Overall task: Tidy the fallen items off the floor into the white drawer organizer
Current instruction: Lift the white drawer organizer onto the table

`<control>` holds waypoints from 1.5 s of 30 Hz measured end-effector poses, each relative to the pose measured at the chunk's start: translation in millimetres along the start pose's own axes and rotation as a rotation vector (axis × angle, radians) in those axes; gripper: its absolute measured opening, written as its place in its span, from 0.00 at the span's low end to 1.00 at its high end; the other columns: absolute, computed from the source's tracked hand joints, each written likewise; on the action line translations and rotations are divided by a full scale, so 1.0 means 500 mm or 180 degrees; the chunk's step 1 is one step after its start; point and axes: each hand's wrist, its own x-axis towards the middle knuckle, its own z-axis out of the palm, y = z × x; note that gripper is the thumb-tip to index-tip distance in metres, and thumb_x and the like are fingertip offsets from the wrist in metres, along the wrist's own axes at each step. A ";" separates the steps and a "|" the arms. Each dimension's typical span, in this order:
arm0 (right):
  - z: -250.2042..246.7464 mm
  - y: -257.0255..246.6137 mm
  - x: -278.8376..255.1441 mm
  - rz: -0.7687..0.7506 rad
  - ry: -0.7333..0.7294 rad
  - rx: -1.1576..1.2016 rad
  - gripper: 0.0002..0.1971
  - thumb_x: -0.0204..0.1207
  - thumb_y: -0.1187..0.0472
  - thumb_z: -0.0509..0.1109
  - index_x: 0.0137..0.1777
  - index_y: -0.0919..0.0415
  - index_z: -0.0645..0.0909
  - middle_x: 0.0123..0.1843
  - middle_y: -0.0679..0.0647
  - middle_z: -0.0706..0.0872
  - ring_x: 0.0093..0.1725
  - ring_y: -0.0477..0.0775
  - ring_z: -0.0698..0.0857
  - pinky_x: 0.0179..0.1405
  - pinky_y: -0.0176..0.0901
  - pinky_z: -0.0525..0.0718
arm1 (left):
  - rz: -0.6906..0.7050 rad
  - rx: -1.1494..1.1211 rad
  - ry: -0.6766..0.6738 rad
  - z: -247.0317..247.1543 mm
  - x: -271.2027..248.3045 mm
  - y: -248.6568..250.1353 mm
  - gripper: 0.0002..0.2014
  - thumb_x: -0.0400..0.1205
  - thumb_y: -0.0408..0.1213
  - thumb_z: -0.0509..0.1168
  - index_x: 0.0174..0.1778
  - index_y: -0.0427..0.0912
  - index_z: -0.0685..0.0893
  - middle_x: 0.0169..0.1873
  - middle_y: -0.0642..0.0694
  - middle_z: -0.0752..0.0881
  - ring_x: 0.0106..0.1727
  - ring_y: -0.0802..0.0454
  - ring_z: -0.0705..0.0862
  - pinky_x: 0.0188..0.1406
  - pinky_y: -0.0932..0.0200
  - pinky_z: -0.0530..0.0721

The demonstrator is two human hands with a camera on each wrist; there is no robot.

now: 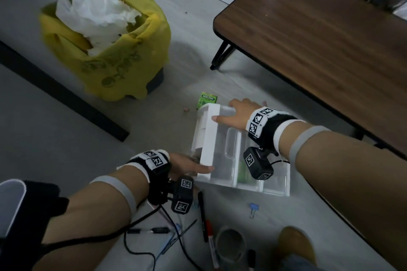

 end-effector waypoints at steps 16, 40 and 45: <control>0.006 -0.064 0.062 -0.0004 -0.0074 0.0381 0.27 0.61 0.31 0.63 0.47 0.53 0.78 0.42 0.54 0.85 0.40 0.57 0.84 0.34 0.42 0.76 | 0.0310 -0.2028 0.0500 -0.030 0.075 -0.079 0.14 0.87 0.42 0.57 0.50 0.35 0.81 0.39 0.33 0.86 0.36 0.38 0.84 0.58 0.36 0.82; -0.483 -0.114 -0.239 -0.0872 0.1858 0.2612 0.15 0.81 0.50 0.62 0.43 0.63 0.78 0.43 0.59 0.84 0.47 0.60 0.80 0.46 0.49 0.74 | 0.2866 -0.1181 0.2844 -0.184 -0.544 0.253 0.11 0.75 0.43 0.73 0.51 0.43 0.93 0.50 0.38 0.91 0.48 0.38 0.89 0.55 0.41 0.89; -0.570 -0.048 -0.303 -0.0858 0.2645 0.2807 0.17 0.81 0.51 0.62 0.45 0.67 0.77 0.39 0.57 0.78 0.41 0.55 0.75 0.37 0.47 0.71 | 0.3708 -0.0945 0.2795 -0.129 -0.627 0.403 0.13 0.81 0.34 0.64 0.56 0.42 0.92 0.51 0.38 0.91 0.45 0.42 0.89 0.45 0.52 0.89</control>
